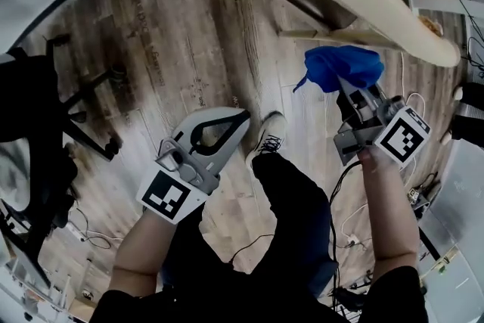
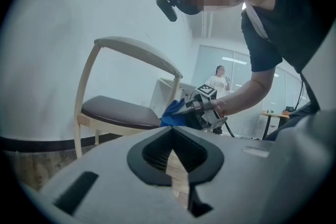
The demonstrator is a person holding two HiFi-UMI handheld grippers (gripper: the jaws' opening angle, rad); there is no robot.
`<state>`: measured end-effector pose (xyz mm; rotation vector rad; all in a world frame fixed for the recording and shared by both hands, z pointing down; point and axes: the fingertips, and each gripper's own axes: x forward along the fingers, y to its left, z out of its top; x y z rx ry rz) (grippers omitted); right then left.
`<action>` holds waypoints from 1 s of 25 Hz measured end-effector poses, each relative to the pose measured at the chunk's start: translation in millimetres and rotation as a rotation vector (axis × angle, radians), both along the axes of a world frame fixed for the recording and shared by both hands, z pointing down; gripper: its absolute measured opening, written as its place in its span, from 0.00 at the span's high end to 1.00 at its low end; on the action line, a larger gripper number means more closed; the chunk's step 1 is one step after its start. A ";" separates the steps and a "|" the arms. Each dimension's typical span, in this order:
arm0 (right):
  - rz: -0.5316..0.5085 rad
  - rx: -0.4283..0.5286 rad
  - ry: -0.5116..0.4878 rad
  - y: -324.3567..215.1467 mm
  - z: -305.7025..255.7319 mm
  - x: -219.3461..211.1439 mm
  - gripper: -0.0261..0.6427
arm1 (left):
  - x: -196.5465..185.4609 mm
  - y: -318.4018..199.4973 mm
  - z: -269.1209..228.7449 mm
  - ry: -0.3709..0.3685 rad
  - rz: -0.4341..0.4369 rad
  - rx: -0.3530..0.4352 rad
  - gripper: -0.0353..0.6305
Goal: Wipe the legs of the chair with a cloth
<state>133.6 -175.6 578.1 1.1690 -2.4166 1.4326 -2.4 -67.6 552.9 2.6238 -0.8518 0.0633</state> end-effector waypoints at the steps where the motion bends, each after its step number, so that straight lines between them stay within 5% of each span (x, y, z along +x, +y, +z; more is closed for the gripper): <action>1: 0.010 0.000 -0.010 -2.1 6.6 1.8 0.86 | 2.9 -0.8 7.9 0.013 0.005 -0.002 0.95; 9: 0.035 -0.011 -0.083 -19.4 68.3 9.7 0.86 | 11.5 -24.7 61.0 0.040 0.095 0.024 0.95; 13: 0.005 0.001 -0.094 -22.8 97.5 11.7 0.86 | 5.1 -41.2 87.9 -0.101 0.161 0.105 0.95; 17: -0.019 0.012 -0.115 -23.5 125.9 8.5 0.86 | -16.5 -77.5 91.5 -0.036 0.059 0.122 0.95; 25: -0.034 -0.031 -0.135 -23.0 195.2 8.9 0.86 | -26.3 -104.5 91.8 -0.035 0.040 0.204 0.95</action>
